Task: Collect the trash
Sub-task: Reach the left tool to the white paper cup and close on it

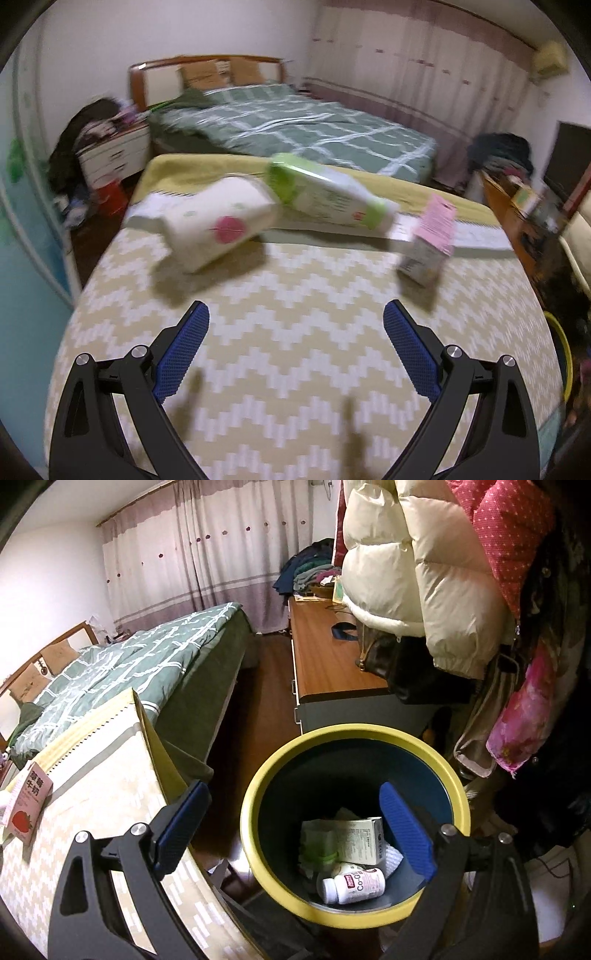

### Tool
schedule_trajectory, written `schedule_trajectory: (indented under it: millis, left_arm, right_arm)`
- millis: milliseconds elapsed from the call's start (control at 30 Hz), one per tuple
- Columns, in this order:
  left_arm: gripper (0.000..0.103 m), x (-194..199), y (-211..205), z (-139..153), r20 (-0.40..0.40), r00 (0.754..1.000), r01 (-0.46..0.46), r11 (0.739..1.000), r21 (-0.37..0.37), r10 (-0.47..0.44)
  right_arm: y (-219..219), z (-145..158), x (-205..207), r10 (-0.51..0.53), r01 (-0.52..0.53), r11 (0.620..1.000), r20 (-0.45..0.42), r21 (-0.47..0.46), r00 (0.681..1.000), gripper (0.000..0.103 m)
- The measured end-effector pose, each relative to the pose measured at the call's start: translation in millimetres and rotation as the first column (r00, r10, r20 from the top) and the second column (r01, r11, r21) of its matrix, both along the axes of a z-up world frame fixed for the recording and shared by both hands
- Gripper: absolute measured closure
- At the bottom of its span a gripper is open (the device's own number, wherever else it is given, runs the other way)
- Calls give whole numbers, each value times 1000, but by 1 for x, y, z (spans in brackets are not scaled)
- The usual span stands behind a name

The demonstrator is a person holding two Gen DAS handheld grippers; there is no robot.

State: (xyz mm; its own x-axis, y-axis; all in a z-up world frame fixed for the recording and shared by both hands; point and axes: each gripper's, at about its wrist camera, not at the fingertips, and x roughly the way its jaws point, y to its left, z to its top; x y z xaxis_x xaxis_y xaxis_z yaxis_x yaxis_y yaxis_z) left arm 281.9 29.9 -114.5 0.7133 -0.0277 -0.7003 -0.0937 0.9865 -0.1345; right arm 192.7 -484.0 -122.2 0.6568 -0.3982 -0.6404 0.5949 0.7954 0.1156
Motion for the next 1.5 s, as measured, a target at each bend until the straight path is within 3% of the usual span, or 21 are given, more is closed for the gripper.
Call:
schedule_trajectory:
  millis: [200,300,633,767,1000,1167,1267,1433,1500]
  left_arm:
    - [9,17,20,4,-45,994,-100,994,35,102]
    - [9,35,27,4,-75,992,-101,995,6,102]
    - [9,85,45,-3,-124,962,-239,970,38,242]
    - [8,100,51,-5,-151,936,-318,948,26,318]
    - [5,116,56,-5,-163,871,-465,885,27,463]
    - [5,119,61,-10,-200,842,-514,858,-18,500]
    - [5,116,62,-4,-179,851,-505,863,-17,494]
    - [5,125,65,7,-177,895,-412,911,28,410]
    - [5,130,64,11,-169,927,-331,942,50,334]
  right_arm:
    - [-3,-2,2,32,-33,998,12,50,999,13]
    - [-4,-3,3,43,-44,996,22,72,999,13]
    - [-3,-4,4,63,-67,992,42,106,997,13]
    - [-3,-4,4,68,-73,991,49,114,997,13]
    - [-5,-5,4,90,-97,986,64,134,994,13]
    - [-5,-7,5,106,-117,981,76,153,991,13]
    - [-4,-8,4,119,-132,977,83,166,989,13]
    - [-3,-8,5,133,-148,972,92,182,987,13]
    - [-4,-9,4,131,-147,971,94,188,987,13]
